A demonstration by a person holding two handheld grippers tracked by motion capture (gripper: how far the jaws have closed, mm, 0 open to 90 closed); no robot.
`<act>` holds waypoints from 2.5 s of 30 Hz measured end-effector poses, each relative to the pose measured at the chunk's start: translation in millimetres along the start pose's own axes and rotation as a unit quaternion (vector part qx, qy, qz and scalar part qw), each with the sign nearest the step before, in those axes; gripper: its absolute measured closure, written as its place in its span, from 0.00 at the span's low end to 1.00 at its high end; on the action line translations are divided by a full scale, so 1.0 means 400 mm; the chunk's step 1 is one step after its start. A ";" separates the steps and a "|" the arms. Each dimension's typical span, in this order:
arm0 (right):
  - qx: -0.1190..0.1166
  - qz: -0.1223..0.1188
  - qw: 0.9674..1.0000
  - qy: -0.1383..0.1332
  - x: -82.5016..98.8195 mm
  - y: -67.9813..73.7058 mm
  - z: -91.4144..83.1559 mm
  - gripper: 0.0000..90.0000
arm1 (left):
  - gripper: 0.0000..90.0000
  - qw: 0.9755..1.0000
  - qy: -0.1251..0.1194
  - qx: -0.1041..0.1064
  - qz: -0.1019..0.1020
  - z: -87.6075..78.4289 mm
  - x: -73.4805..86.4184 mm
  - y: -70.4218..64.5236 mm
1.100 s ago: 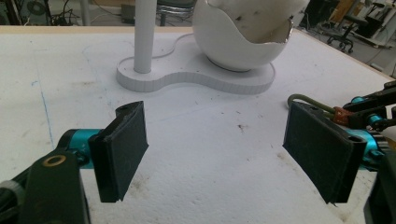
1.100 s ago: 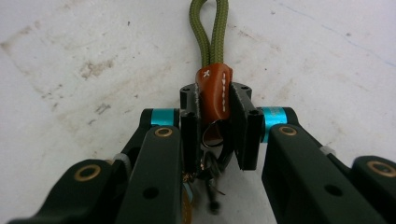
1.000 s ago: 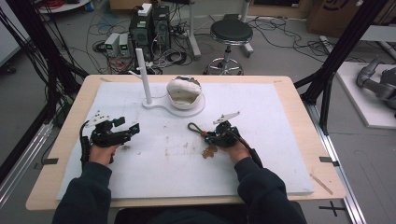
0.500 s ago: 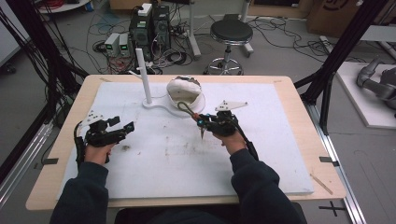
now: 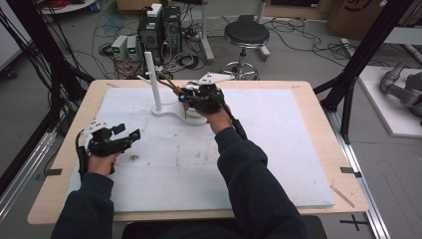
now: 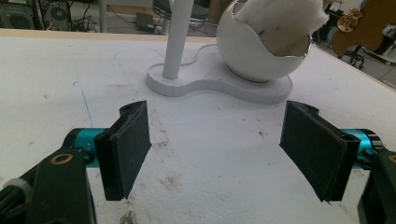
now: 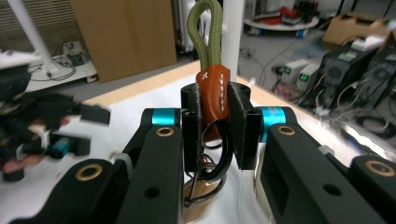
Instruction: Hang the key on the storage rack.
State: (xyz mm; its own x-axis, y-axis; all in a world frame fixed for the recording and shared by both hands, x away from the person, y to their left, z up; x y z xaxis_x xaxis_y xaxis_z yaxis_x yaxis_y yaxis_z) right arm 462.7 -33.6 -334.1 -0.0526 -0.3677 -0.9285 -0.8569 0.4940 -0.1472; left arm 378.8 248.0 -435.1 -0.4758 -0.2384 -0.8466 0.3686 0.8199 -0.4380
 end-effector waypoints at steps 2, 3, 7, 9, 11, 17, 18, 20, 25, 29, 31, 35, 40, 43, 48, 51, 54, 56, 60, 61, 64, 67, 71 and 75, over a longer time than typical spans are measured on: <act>-0.003 -0.002 1.000 0.004 -0.019 0.001 0.023 0.86 | 0.27 1.000 0.000 0.000 0.000 0.000 0.000 0.001; -0.003 -0.002 1.000 0.004 -0.019 0.001 0.023 0.86 | 0.27 1.000 0.001 0.000 0.001 -0.001 0.000 0.000; 0.003 -0.005 1.000 0.012 -0.041 0.007 0.067 0.86 | 0.27 1.000 0.003 0.002 0.002 0.000 0.001 -0.003; 0.005 -0.006 1.000 0.018 -0.047 0.012 0.094 0.86 | 0.27 1.000 0.001 0.002 0.001 0.000 0.001 -0.002; 0.012 -0.007 0.999 0.029 -0.048 0.014 0.109 0.86 | 0.27 1.000 0.001 0.002 0.001 -0.001 0.001 -0.001; 0.020 -0.001 0.999 0.050 -0.034 0.011 0.133 0.85 | 0.27 1.000 -0.001 0.002 -0.001 -0.003 0.000 0.001; 0.020 -0.001 0.999 0.050 -0.034 0.011 0.133 0.83 | 0.27 1.000 -0.002 0.002 -0.001 -0.003 0.001 0.001; 0.021 0.008 0.999 0.047 -0.032 0.004 0.126 0.70 | 0.27 1.000 -0.002 0.002 -0.001 -0.004 0.000 0.001; 0.027 0.007 0.999 0.038 -0.027 -0.014 0.079 0.66 | 0.29 1.000 -0.001 0.005 0.000 -0.005 0.001 0.002; 0.031 0.005 0.998 0.047 0.026 -0.037 0.018 0.60 | 0.29 1.000 0.001 0.004 0.002 -0.005 0.002 0.001; 0.028 0.003 0.998 0.050 0.062 -0.050 -0.020 0.55 | 0.29 1.000 0.001 0.002 0.006 -0.004 0.003 0.000; 0.031 0.002 0.996 0.086 0.134 -0.068 -0.097 0.42 | 0.29 1.000 -0.007 0.013 0.013 -0.003 0.001 -0.006; 0.058 -0.012 0.992 0.109 0.230 -0.070 -0.199 0.27 | 0.26 0.999 -0.014 0.024 0.023 0.001 0.001 -0.018; 0.064 -0.015 0.992 0.112 0.266 -0.068 -0.240 0.25 | 0.24 0.999 -0.013 0.024 0.026 0.003 -0.001 -0.022; 0.089 -0.014 0.988 0.125 0.353 -0.068 -0.355 0.24 | 0.24 0.999 -0.011 0.024 0.030 0.011 -0.003 -0.032; 0.096 -0.013 0.987 0.127 0.377 -0.069 -0.388 0.24 | 0.24 0.999 -0.009 0.026 0.033 0.013 -0.002 -0.036; 0.117 0.006 0.986 0.122 0.412 -0.079 -0.446 0.24 | 0.24 0.999 -0.008 0.027 0.039 0.016 -0.002 -0.042; 0.123 0.010 0.985 0.118 0.417 -0.082 -0.459 0.24 | 0.24 0.998 -0.007 0.029 0.047 0.018 -0.001 -0.045; 0.146 0.022 0.984 0.099 0.431 -0.093 -0.507 0.24 | 0.24 0.998 -0.010 0.030 0.055 0.023 -0.001 -0.049; 0.148 0.025 0.984 0.097 0.433 -0.095 -0.513 0.24 | 0.24 0.998 -0.010 0.030 0.052 0.023 -0.001 -0.050; 0.152 0.028 0.983 0.096 0.437 -0.099 -0.524 0.24 | 0.23 0.998 -0.015 0.033 0.046 0.025 -0.004 -0.052; 0.157 0.030 0.982 0.100 0.450 -0.107 -0.538 0.24 | 0.23 0.998 -0.013 0.032 0.044 0.027 -0.002 -0.053; 0.160 0.031 0.981 0.102 0.454 -0.110 -0.546 0.24 | 0.23 0.998 -0.013 0.033 0.044 0.025 -0.003 -0.055; 0.161 0.033 0.981 0.103 0.454 -0.111 -0.544 0.24 | 0.23 0.999 -0.013 0.032 0.042 0.023 -0.003 -0.054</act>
State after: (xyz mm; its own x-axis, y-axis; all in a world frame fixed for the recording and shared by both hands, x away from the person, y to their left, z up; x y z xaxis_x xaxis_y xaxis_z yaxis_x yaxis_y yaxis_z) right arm 379.4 -293.8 -421.8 -0.2330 -0.4608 -0.8564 -0.6428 0.7338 -0.2200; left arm 378.9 225.8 -427.3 -0.4206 -0.1834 -0.8885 0.4577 0.8027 -0.3823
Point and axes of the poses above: each handheld gripper's, and its own axes: z roughly forward along the jaws, x roughly out of its underside, y roughly to its left, the point moved 4 cm from there along z, roughly forward along the jaws, and after that the axes turned 12 degrees about -z, right-handed, at the moved point
